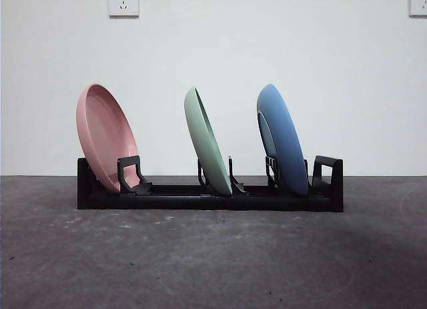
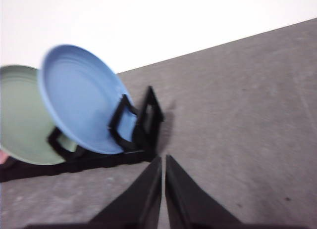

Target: Place the plate

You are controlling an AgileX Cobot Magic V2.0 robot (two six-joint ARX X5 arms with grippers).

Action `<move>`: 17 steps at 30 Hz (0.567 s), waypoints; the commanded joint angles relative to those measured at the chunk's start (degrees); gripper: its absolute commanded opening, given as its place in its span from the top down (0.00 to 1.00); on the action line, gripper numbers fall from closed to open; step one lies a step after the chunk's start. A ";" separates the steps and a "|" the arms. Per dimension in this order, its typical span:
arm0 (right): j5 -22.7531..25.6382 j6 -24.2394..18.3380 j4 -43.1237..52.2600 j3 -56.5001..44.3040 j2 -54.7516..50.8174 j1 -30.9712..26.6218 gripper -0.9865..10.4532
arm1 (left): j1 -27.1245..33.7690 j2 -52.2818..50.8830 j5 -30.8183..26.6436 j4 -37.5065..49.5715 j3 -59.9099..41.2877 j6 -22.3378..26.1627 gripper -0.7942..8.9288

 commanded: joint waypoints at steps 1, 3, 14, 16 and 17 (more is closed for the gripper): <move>-0.04 1.07 -0.55 3.91 2.67 1.40 0.90 | -0.79 1.86 0.13 0.33 3.98 -1.55 0.91; -0.07 1.01 -2.19 7.30 5.27 2.27 0.90 | -1.42 4.04 0.22 -0.31 7.30 -1.31 0.91; -7.67 -0.33 -12.26 26.32 20.85 4.70 0.90 | -2.69 23.61 10.40 -4.28 29.27 4.57 0.91; -10.08 -1.57 -15.47 29.90 23.91 4.81 0.90 | -2.95 27.61 13.29 -6.43 33.38 5.81 0.91; -11.17 -2.29 -17.25 31.69 25.55 4.85 0.90 | -3.15 29.24 14.56 -7.52 35.21 6.36 0.91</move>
